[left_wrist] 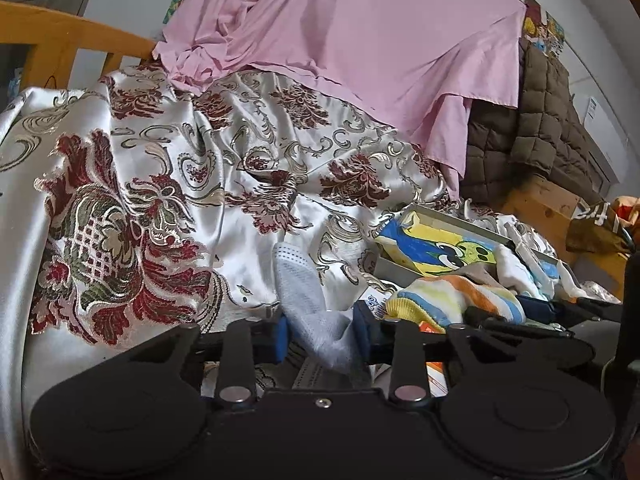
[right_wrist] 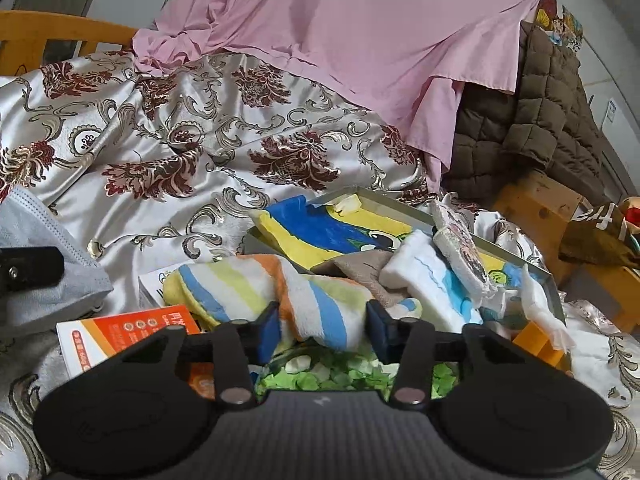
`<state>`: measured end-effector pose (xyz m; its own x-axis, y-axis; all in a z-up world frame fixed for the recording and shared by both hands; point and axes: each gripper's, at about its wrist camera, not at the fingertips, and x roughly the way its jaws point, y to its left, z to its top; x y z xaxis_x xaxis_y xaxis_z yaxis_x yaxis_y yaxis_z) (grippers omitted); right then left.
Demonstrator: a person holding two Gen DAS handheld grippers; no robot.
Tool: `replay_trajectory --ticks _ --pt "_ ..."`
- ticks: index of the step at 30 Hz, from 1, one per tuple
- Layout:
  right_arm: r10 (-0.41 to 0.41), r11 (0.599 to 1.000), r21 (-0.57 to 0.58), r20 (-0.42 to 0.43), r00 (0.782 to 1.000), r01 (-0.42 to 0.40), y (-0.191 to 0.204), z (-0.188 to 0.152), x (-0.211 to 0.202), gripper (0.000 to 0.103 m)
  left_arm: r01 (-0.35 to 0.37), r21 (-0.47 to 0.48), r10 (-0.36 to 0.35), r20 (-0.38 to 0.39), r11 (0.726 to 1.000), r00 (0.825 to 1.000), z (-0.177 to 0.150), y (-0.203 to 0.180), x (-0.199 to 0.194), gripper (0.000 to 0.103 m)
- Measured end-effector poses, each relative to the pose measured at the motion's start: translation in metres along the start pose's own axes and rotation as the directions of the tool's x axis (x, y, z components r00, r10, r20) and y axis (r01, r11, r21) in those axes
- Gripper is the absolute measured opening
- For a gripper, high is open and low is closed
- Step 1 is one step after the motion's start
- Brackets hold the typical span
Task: Organize soft objects
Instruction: 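Grasp the grey face mask with the left tool while the right tool grasps the striped towel, then lift the mask and towel and carry both over the painted tray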
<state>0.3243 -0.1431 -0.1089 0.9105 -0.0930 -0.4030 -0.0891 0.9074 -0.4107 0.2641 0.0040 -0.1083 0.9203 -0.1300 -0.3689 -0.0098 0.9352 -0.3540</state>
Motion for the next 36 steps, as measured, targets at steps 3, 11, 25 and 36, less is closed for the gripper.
replay_trajectory --ticks 3,11,25,36 --pt "-0.004 1.000 -0.004 0.006 1.000 0.004 0.000 0.000 -0.001 0.039 0.000 0.007 0.000 -0.004 1.000 1.000 0.000 -0.001 0.000 0.020" --pt "0.016 1.000 0.007 0.026 1.000 -0.016 -0.001 0.001 -0.006 0.025 0.006 0.011 -0.006 -0.008 1.000 1.000 -0.001 -0.001 0.000 0.015" --pt "0.125 0.991 -0.066 0.096 0.987 -0.119 0.018 0.005 -0.026 0.022 -0.002 0.010 0.002 -0.010 1.000 1.000 -0.001 -0.003 0.000 0.014" --pt "0.146 0.988 -0.071 0.127 0.981 -0.138 0.017 0.009 -0.032 0.022 -0.011 -0.004 0.011 0.004 1.000 1.000 0.000 -0.004 0.001 0.013"
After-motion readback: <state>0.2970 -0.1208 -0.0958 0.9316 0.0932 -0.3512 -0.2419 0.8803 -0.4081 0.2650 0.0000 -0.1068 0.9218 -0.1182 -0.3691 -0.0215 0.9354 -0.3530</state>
